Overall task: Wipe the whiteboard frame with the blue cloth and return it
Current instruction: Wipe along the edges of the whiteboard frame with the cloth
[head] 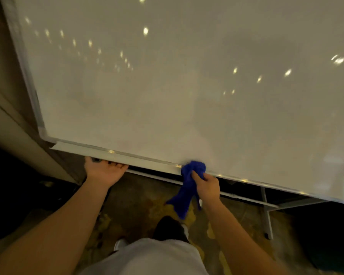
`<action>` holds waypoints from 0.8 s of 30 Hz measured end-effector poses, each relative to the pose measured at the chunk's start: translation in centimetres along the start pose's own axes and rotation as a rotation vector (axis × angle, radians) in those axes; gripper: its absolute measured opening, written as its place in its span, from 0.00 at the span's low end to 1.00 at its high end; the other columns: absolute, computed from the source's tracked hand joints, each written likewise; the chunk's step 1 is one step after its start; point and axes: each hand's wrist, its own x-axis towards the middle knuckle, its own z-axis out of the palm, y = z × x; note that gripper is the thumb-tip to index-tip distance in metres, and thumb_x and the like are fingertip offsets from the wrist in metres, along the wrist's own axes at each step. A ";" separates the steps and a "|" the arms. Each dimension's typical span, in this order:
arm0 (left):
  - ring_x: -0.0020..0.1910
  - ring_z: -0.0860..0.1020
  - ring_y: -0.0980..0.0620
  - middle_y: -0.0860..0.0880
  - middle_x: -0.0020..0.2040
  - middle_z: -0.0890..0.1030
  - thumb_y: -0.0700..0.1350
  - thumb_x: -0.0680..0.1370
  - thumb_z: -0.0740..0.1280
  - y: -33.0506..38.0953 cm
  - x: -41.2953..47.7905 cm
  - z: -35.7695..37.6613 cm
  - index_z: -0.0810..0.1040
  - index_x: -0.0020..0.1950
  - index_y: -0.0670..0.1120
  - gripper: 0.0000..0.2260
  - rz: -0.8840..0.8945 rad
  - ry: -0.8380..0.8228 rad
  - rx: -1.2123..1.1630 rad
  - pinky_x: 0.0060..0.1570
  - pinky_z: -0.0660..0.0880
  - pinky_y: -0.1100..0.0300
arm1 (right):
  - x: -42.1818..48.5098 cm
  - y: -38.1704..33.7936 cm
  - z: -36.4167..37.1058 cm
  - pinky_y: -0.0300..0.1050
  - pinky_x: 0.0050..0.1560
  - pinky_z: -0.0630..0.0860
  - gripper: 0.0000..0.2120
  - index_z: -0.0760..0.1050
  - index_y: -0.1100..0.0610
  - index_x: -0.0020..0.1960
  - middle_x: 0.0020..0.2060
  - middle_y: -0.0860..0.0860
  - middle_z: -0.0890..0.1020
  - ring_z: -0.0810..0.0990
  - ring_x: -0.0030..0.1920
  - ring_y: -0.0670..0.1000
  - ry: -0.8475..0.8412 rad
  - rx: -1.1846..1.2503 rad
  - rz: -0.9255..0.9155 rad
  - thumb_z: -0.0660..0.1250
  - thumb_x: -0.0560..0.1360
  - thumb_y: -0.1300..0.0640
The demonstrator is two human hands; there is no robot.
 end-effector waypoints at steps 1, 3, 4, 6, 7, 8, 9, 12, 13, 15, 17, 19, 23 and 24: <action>0.59 0.78 0.35 0.37 0.61 0.80 0.66 0.71 0.66 -0.1 0.0 0.1 0.77 0.64 0.43 0.32 0.008 0.010 -0.002 0.53 0.75 0.34 | -0.7 -1.5 0.5 0.45 0.37 0.70 0.13 0.77 0.56 0.37 0.32 0.52 0.80 0.77 0.34 0.51 -0.066 -0.170 -0.163 0.72 0.74 0.49; 0.59 0.78 0.35 0.36 0.60 0.81 0.66 0.71 0.66 -0.4 -0.2 0.3 0.78 0.63 0.43 0.32 0.024 0.030 -0.005 0.53 0.76 0.34 | -1.1 -5.0 2.3 0.43 0.43 0.70 0.08 0.79 0.55 0.46 0.38 0.49 0.80 0.77 0.38 0.50 -0.203 -0.485 -0.411 0.69 0.77 0.50; 0.59 0.78 0.35 0.36 0.59 0.81 0.67 0.70 0.67 -0.5 -0.2 0.4 0.78 0.63 0.43 0.33 0.026 0.023 -0.021 0.54 0.75 0.34 | -1.2 -6.8 3.5 0.43 0.44 0.69 0.09 0.79 0.57 0.50 0.39 0.50 0.79 0.76 0.39 0.51 -0.259 -0.630 -0.486 0.66 0.78 0.50; 0.60 0.77 0.35 0.36 0.60 0.81 0.66 0.70 0.68 -0.4 -0.2 0.4 0.79 0.63 0.43 0.32 0.035 0.008 -0.046 0.58 0.73 0.34 | -1.4 -9.9 6.0 0.46 0.45 0.71 0.10 0.77 0.58 0.49 0.41 0.54 0.78 0.76 0.41 0.54 -0.345 -0.811 -0.528 0.63 0.81 0.51; 0.61 0.77 0.36 0.37 0.60 0.81 0.66 0.70 0.68 -0.4 -0.3 0.4 0.79 0.63 0.44 0.32 0.045 0.015 -0.042 0.60 0.72 0.34 | -1.6 -11.0 7.4 0.48 0.47 0.73 0.11 0.76 0.59 0.48 0.42 0.58 0.79 0.78 0.44 0.57 -0.379 -0.857 -0.531 0.62 0.81 0.52; 0.61 0.77 0.36 0.37 0.60 0.81 0.67 0.70 0.67 -0.3 -0.4 0.3 0.80 0.63 0.44 0.32 0.055 0.023 -0.024 0.61 0.72 0.35 | -2.1 -11.9 9.0 0.50 0.50 0.75 0.11 0.76 0.60 0.49 0.45 0.60 0.80 0.79 0.47 0.59 -0.409 -0.877 -0.549 0.61 0.81 0.52; 0.60 0.78 0.37 0.38 0.60 0.81 0.68 0.70 0.66 -0.2 -0.4 0.6 0.80 0.62 0.45 0.33 0.040 0.063 -0.018 0.62 0.72 0.37 | -2.7 -12.6 10.7 0.52 0.54 0.75 0.11 0.76 0.61 0.51 0.49 0.61 0.81 0.79 0.50 0.61 -0.449 -0.870 -0.592 0.61 0.82 0.53; 0.47 0.84 0.44 0.41 0.57 0.83 0.67 0.76 0.56 -0.6 -0.8 1.6 0.81 0.60 0.45 0.30 0.077 0.131 -0.040 0.50 0.80 0.52 | -4.9 -13.9 17.8 0.52 0.60 0.71 0.13 0.72 0.65 0.62 0.59 0.64 0.78 0.77 0.59 0.63 -0.722 -0.937 -0.832 0.58 0.82 0.58; 0.42 0.84 0.48 0.43 0.61 0.81 0.62 0.79 0.52 -1.1 -0.7 1.9 0.78 0.65 0.47 0.26 0.112 0.105 -0.094 0.42 0.80 0.57 | -5.6 -14.1 20.1 0.52 0.65 0.68 0.18 0.67 0.65 0.69 0.66 0.64 0.74 0.73 0.65 0.63 -0.845 -0.990 -0.905 0.57 0.82 0.59; 0.46 0.82 0.49 0.47 0.67 0.78 0.56 0.81 0.50 -1.0 -0.8 1.5 0.75 0.67 0.50 0.22 0.278 0.266 -0.073 0.45 0.78 0.56 | -7.0 -14.5 24.7 0.53 0.75 0.56 0.28 0.53 0.64 0.78 0.76 0.63 0.59 0.59 0.75 0.62 -1.066 -1.115 -1.009 0.57 0.82 0.58; 0.61 0.79 0.42 0.44 0.66 0.78 0.56 0.80 0.52 -0.7 -1.0 0.6 0.76 0.67 0.46 0.23 0.269 0.117 -0.029 0.53 0.77 0.50 | -7.7 -15.6 28.4 0.52 0.77 0.50 0.33 0.46 0.61 0.80 0.79 0.60 0.50 0.52 0.78 0.60 -1.160 -1.159 -0.980 0.57 0.82 0.52; 0.74 0.62 0.38 0.39 0.76 0.62 0.50 0.84 0.49 0.3 -1.0 0.0 0.63 0.75 0.41 0.23 0.295 0.100 -0.011 0.56 0.75 0.52 | -7.6 -16.6 30.3 0.51 0.77 0.51 0.34 0.45 0.57 0.80 0.80 0.56 0.50 0.53 0.78 0.58 -1.239 -1.087 -0.899 0.56 0.82 0.46; 0.63 0.77 0.50 0.50 0.67 0.75 0.64 0.80 0.48 0.9 0.1 -0.4 0.77 0.59 0.53 0.24 0.454 0.091 -0.098 0.52 0.77 0.61 | -5.5 -14.5 24.7 0.51 0.76 0.55 0.35 0.45 0.48 0.80 0.80 0.50 0.55 0.57 0.77 0.53 -1.322 -0.945 -0.838 0.54 0.80 0.37; 0.56 0.81 0.48 0.47 0.60 0.81 0.67 0.77 0.50 1.0 0.0 -0.4 0.80 0.56 0.50 0.28 0.429 0.091 -0.106 0.51 0.76 0.54 | -4.3 -13.3 22.3 0.52 0.77 0.53 0.37 0.42 0.46 0.80 0.80 0.49 0.53 0.55 0.78 0.52 -1.313 -0.970 -0.863 0.52 0.78 0.34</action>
